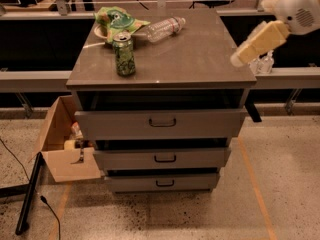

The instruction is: Pick green rice chip bag from paper bowl and place on counter

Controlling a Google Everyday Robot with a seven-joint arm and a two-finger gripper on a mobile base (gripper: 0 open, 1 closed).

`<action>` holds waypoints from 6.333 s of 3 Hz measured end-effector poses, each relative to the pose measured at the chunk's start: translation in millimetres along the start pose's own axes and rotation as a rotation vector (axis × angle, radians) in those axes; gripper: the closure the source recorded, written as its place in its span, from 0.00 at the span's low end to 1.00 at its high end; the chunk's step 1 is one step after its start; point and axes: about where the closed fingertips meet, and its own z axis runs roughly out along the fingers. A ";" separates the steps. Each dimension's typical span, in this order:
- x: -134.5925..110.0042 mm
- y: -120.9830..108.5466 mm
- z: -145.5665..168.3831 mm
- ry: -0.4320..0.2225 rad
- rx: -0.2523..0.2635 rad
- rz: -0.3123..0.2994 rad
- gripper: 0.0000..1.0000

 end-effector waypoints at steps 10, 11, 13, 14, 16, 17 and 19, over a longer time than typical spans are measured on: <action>-213.8 -70.3 368.0 -0.430 -0.080 0.326 0.00; -228.8 -72.7 383.4 -0.435 -0.051 0.326 0.00; -229.4 -68.6 415.8 -0.395 -0.028 0.256 0.00; -225.8 -60.4 427.2 -0.403 -0.064 0.248 0.17; -232.5 -49.6 432.3 -0.414 -0.095 0.209 0.65; -230.4 -52.7 430.6 -0.389 -0.079 0.206 0.87; -231.3 -59.7 422.6 -0.377 -0.056 0.212 1.00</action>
Offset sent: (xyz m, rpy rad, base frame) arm 0.0696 0.0316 -0.0054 0.1437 -0.0370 -0.0335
